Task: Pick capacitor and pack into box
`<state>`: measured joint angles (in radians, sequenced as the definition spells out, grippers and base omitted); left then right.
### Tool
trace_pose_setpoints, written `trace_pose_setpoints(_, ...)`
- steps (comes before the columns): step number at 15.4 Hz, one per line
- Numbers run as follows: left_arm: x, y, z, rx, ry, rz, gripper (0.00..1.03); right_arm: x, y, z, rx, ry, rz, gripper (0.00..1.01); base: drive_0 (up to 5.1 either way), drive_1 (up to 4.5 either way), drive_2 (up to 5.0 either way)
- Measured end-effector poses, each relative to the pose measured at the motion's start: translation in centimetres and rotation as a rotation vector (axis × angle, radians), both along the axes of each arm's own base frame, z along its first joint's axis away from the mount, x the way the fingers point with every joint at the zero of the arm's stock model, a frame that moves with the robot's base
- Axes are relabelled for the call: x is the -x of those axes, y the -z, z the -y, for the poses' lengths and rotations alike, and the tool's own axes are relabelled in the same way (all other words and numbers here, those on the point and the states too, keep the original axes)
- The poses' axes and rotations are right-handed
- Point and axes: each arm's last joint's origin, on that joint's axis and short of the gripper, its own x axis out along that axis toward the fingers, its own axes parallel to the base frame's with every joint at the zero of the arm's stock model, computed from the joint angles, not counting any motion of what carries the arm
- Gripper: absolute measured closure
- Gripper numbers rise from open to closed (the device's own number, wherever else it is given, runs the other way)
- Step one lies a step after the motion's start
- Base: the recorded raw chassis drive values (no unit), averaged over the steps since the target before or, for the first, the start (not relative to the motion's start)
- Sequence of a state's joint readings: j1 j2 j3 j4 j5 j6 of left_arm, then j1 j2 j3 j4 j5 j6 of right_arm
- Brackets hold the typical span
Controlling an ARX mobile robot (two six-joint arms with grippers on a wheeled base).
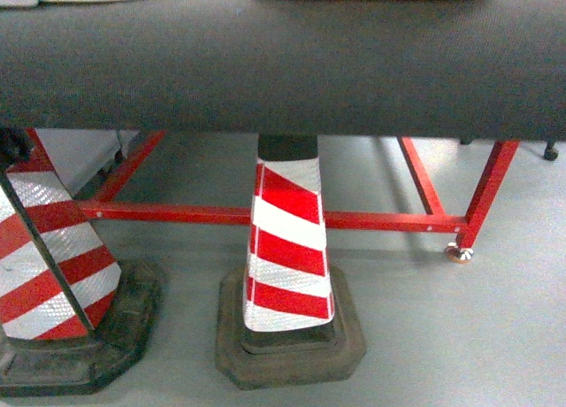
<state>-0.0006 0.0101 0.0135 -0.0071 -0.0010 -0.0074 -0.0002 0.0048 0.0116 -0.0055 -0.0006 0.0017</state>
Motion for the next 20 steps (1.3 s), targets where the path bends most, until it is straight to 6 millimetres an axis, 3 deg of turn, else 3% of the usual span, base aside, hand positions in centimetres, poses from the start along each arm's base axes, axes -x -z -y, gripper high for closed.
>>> trace_pose_setpoints(20,0.0,-0.02,0.0,-0.008,0.0,0.002,0.6,0.0,0.0,0.0,-0.001,0.001,0.0,0.03,0.0,0.0,0.0)
